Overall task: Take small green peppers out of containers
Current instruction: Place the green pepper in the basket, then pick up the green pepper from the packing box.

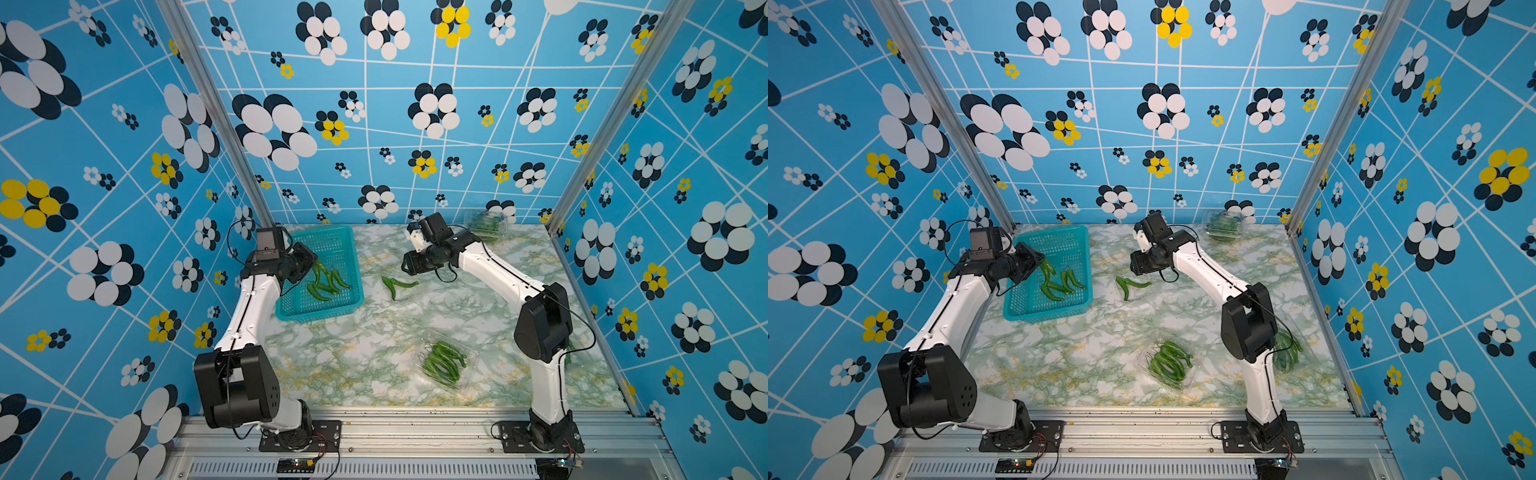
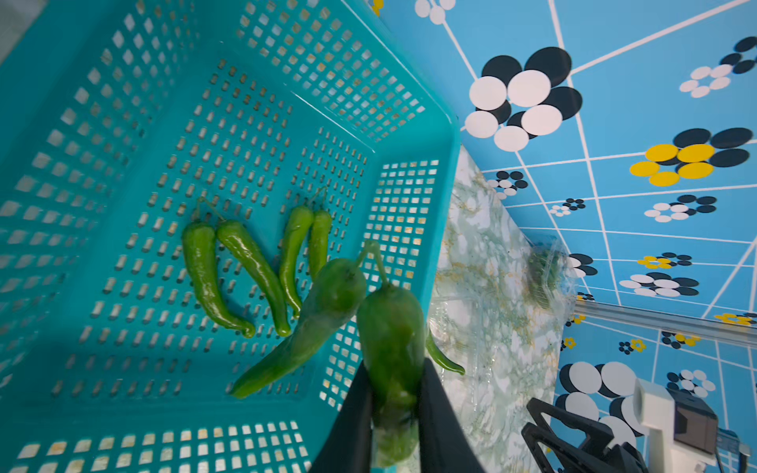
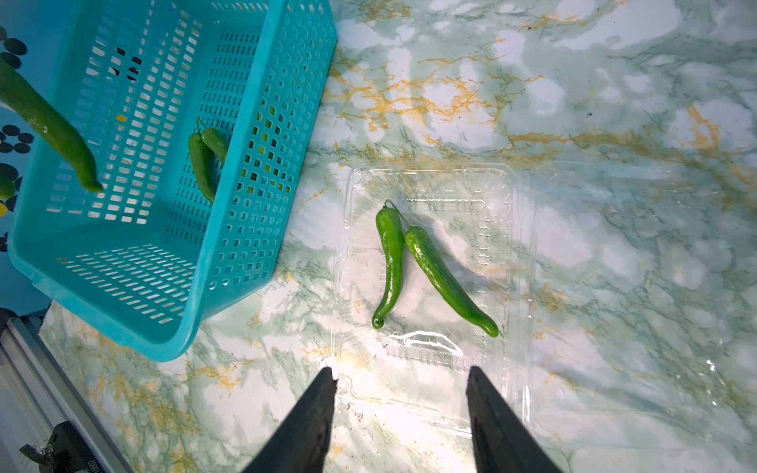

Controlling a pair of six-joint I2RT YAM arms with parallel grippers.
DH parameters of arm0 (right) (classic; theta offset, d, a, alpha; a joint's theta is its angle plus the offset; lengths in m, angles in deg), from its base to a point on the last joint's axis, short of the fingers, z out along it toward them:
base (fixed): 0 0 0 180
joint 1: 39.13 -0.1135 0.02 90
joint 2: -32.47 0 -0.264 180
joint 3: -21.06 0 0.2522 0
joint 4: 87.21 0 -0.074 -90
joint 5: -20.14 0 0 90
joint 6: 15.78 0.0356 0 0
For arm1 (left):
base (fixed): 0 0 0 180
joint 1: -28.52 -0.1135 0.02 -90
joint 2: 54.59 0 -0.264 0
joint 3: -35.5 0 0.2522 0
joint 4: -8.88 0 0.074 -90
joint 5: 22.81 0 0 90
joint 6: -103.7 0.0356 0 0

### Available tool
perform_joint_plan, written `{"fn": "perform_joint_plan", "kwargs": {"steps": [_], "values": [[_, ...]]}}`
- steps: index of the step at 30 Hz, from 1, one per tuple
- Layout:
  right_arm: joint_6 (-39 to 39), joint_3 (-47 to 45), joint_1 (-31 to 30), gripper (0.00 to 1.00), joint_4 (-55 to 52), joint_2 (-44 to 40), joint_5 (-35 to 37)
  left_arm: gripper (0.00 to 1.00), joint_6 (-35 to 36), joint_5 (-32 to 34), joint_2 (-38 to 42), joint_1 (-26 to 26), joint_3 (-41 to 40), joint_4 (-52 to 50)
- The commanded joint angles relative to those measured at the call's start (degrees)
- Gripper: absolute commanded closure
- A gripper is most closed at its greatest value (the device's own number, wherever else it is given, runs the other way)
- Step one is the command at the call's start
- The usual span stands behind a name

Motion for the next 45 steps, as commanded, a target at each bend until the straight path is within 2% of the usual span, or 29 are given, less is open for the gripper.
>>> {"fn": "perform_joint_plan", "kwargs": {"steps": [1,11,13,15,17,19,22,27,30,35,40,45], "values": [[0.69,1.38,-0.27,0.46,-2.37,1.76,2.11,0.87,4.17,-1.76,-3.83,-2.23,-1.53,-2.18],[0.73,5.44,-0.45,0.47,-4.88,5.14,3.32,0.81,5.83,0.20,-15.73,-3.19,1.86,-3.07],[0.28,5.87,-0.45,0.47,-5.31,5.15,3.74,0.78,5.55,-0.08,-17.96,-3.07,2.68,-3.06],[0.06,6.31,-0.45,0.47,-5.66,5.15,3.93,0.70,5.20,0.28,-19.12,-2.82,3.14,-3.23],[-0.16,6.50,-0.44,0.46,-5.87,6.77,3.94,0.62,5.01,0.84,-19.32,-2.62,3.64,-3.70],[-0.38,6.50,-0.43,0.46,-5.86,7.01,4.02,0.49,5.03,1.66,-18.75,-2.43,3.74,-4.05],[-1.10,6.93,-0.45,0.46,-6.52,7.30,4.43,0.46,5.31,2.64,-16.99,-2.18,3.70,-4.78],[-2.09,6.88,-0.37,0.46,-6.91,6.27,5.80,0.46,6.37,6.36,-11.63,-0.81,4.01,-7.52],[-2.63,6.77,-0.03,0.46,-7.49,5.94,5.96,0.46,6.96,7.99,-7.93,3.23,5.87,-10.00],[-3.35,5.05,1.01,0.46,-8.02,3.87,5.80,0.46,4.41,8.99,-6.24,14.96,9.12,-11.12],[-4.21,0.79,3.38,0.45,-6.59,0.84,4.80,0.45,-1.59,8.16,-11.08,25.99,11.15,-7.66],[-5.95,-1.37,6.67,0.46,-6.47,-0.91,2.75,0.45,-4.75,7.91,-19.16,32.93,16.12,-6.90]]}}
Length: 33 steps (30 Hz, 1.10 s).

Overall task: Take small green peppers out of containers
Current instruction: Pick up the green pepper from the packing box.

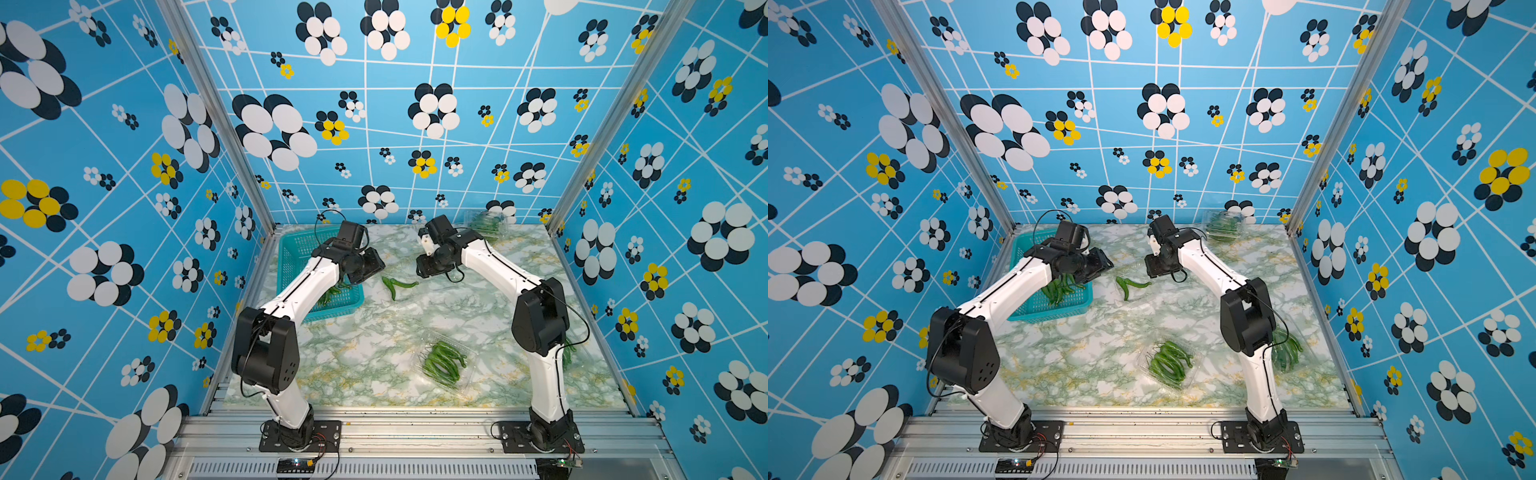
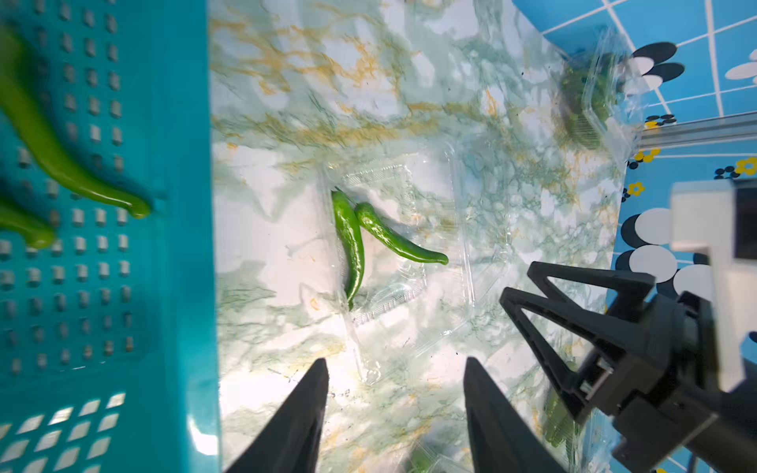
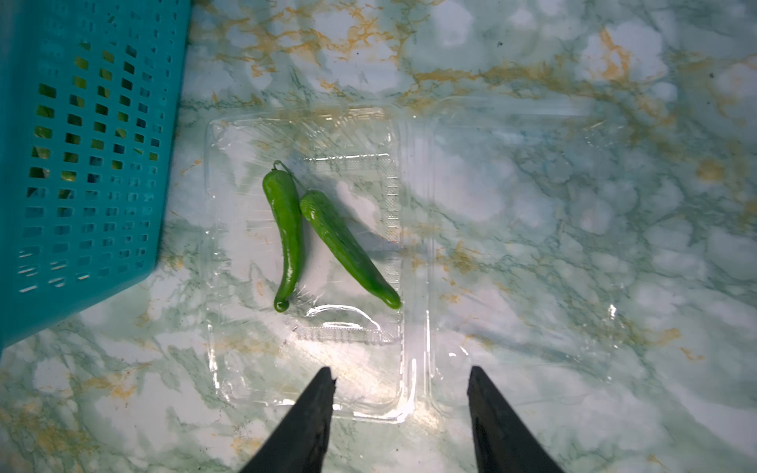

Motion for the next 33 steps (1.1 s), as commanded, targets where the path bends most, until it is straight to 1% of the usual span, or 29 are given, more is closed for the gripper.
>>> {"fn": "perform_joint_plan", "kwargs": {"steps": [1,5,10,15,18,25,33], "values": [[-2.23,-1.60,2.06,0.46,-0.60,-3.31,-1.78,0.45,-3.25,0.32,-5.01,3.46,4.73,-0.12],[-3.03,-2.54,3.52,0.46,-0.41,-3.81,-1.79,0.45,-3.78,0.89,-12.32,6.59,11.15,-1.67],[-3.22,-4.58,4.65,0.46,0.73,-4.51,-2.92,0.45,-5.96,0.99,-18.79,7.74,16.04,-2.42],[-3.38,-6.83,5.28,0.46,1.88,-5.32,-3.04,0.47,-10.65,0.64,-20.74,7.75,14.50,-0.44],[-3.33,-7.57,5.50,0.46,2.50,-5.65,-3.19,0.46,-13.56,1.32,-20.69,7.83,12.55,0.84],[-2.64,-9.85,5.75,0.46,4.48,-6.44,-4.22,0.45,-19.24,2.68,-22.35,6.95,11.19,1.54],[-2.71,-11.73,5.77,0.46,5.73,-7.02,-5.82,0.44,-21.87,4.25,-24.66,6.52,12.41,1.35]]}}
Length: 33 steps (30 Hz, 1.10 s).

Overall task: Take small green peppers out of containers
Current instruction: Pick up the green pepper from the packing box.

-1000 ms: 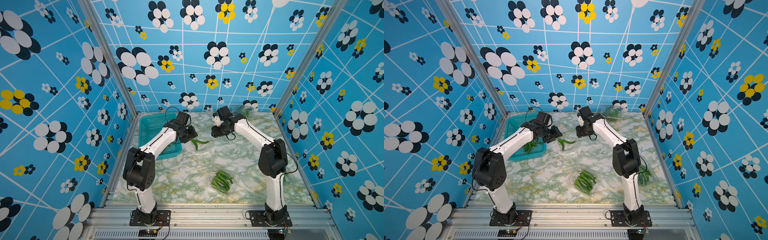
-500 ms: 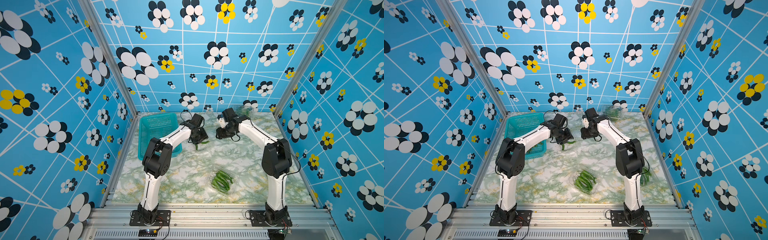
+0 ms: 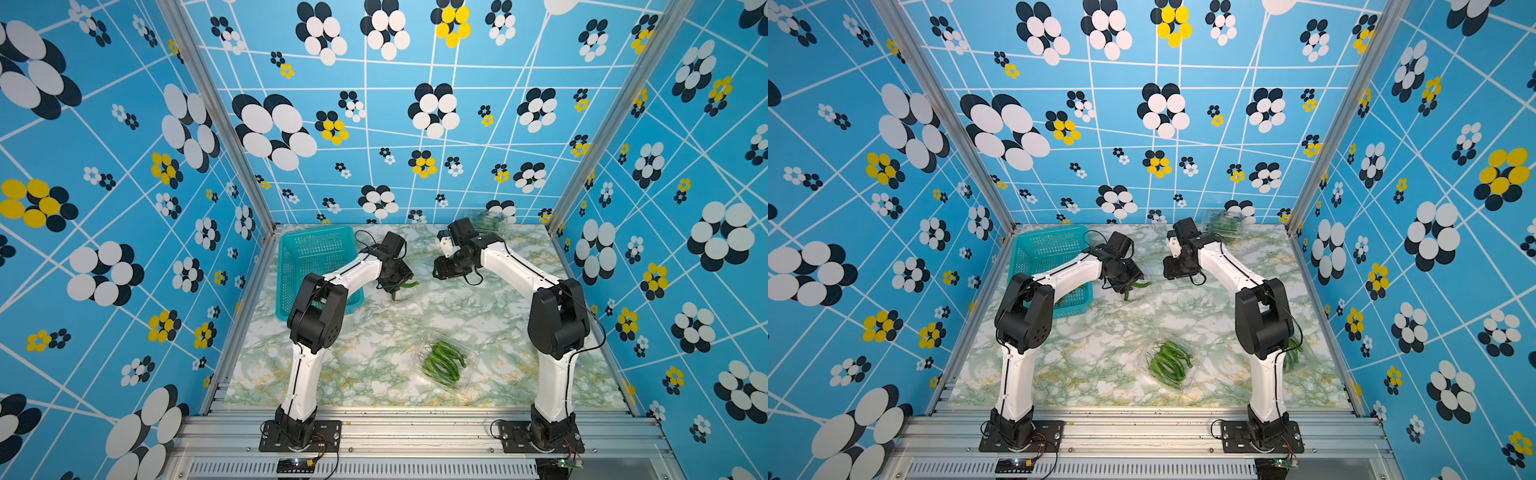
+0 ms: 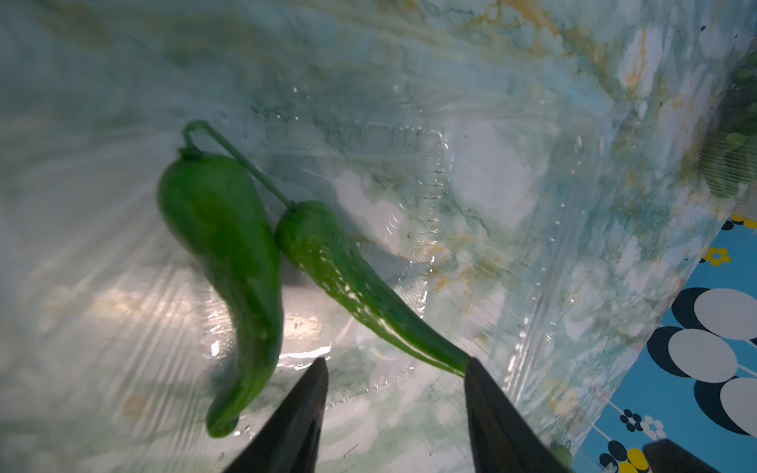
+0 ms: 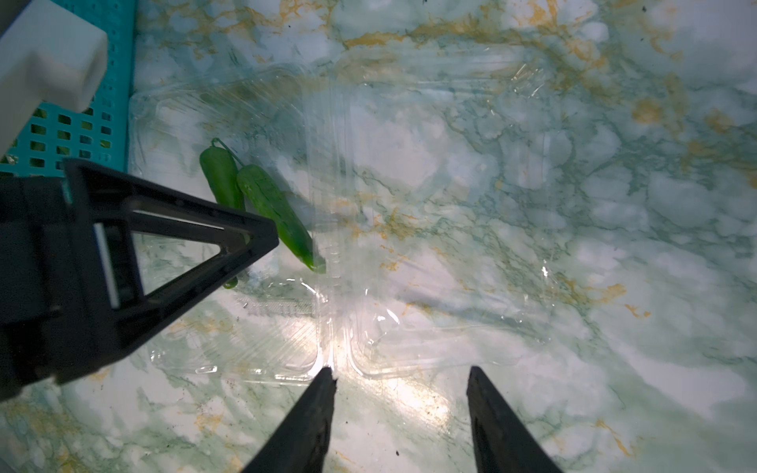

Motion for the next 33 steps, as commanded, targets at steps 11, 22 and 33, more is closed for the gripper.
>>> {"fn": "perform_joint_plan", "kwargs": {"steps": [11,22,33], "values": [[-0.67,-1.38,0.26,0.46,1.57,-2.08,-3.34,0.44,-3.46,1.88,-5.21,-0.88,3.36,-1.91],[-0.14,-1.34,0.28,0.46,2.25,-1.74,-3.81,0.45,-2.02,2.54,-7.41,-1.14,6.18,-5.40],[0.37,-1.31,0.24,0.46,2.26,-2.03,-3.47,0.67,-0.23,2.12,-8.13,-1.28,6.09,-6.32]]}}
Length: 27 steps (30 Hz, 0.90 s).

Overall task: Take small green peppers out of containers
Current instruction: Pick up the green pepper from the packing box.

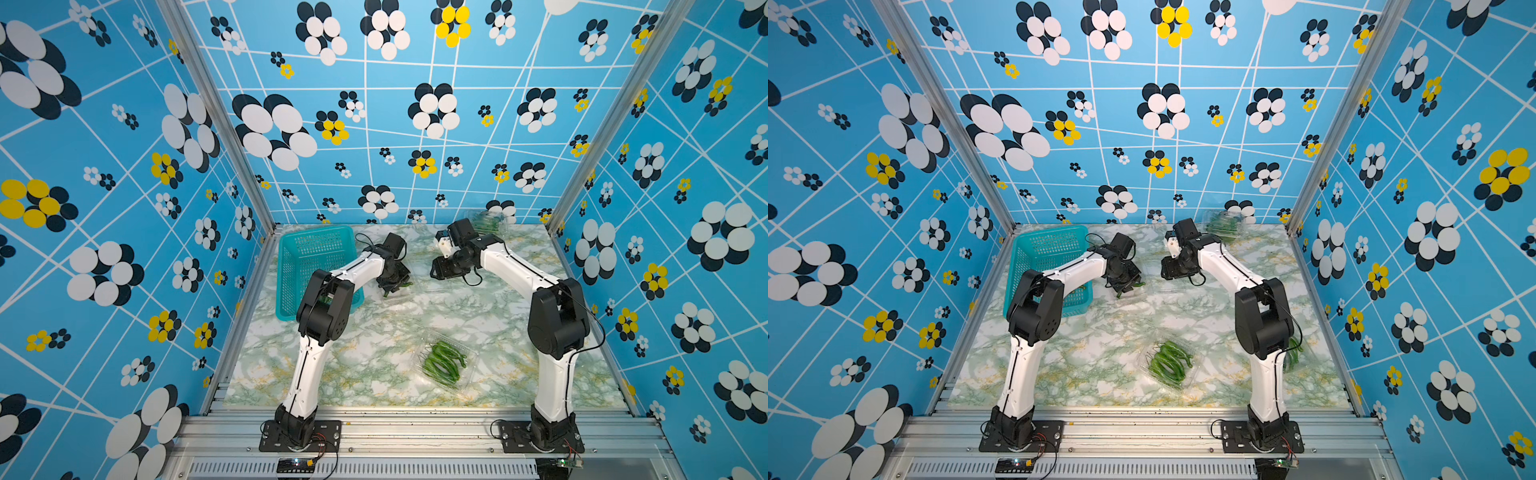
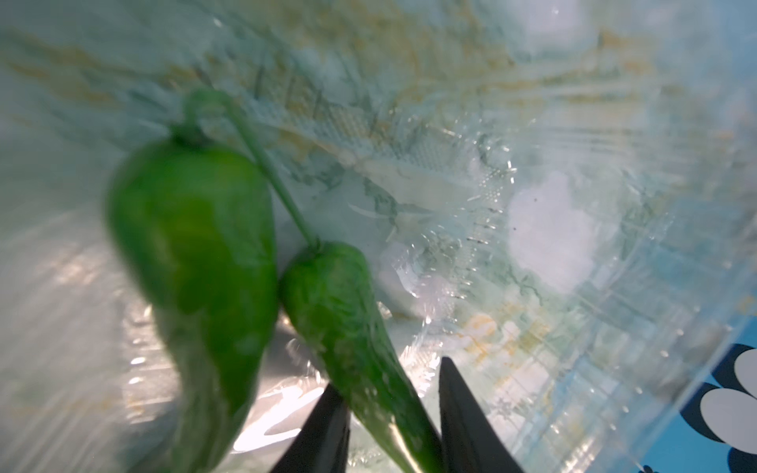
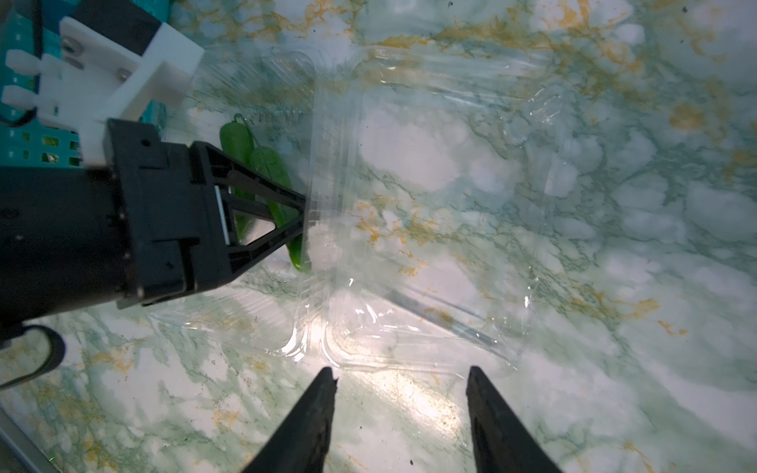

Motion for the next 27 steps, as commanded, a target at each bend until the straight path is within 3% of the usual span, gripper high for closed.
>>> {"fn": "perform_joint_plan", "kwargs": {"steps": [1,14,27], "values": [[0.47,-0.55,0.24,0.47,0.62,-2.11,-0.65,0.69,1.35,0.65,-1.98,-0.37,0.35,-2.71],[1.40,-0.78,0.24,0.46,0.88,-2.32,-0.35,0.86,4.97,2.29,0.41,-0.13,0.09,-3.59],[3.64,0.76,0.24,0.47,-0.08,-2.94,1.19,0.92,11.20,4.28,8.69,-0.09,-5.50,-1.80]]}}
